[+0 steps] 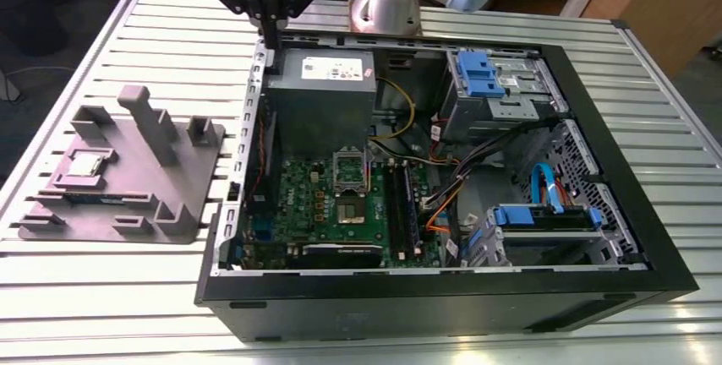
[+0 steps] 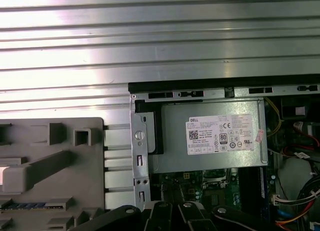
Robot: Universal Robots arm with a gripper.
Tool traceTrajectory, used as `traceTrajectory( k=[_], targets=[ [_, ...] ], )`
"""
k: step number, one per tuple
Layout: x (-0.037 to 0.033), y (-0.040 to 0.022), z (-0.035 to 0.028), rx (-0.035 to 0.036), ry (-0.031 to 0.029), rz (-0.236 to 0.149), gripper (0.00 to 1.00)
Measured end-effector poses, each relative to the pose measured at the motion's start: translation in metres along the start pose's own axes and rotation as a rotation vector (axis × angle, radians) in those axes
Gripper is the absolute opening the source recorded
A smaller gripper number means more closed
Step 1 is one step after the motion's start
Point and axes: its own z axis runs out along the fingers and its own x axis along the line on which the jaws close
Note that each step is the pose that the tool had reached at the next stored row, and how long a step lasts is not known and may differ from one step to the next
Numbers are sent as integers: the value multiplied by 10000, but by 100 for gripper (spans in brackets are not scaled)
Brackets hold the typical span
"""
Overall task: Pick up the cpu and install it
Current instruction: 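Reach for the cpu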
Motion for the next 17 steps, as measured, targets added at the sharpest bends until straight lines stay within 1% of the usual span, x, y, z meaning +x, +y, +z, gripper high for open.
traceTrajectory(
  k=[6,9,17],
  targets=[
    [31,-3,-2,1,-4,-1,10],
    [55,-4,-2,0,-18,-2,10],
    [125,-9,-5,-6,-98,-5,10]
  ],
)
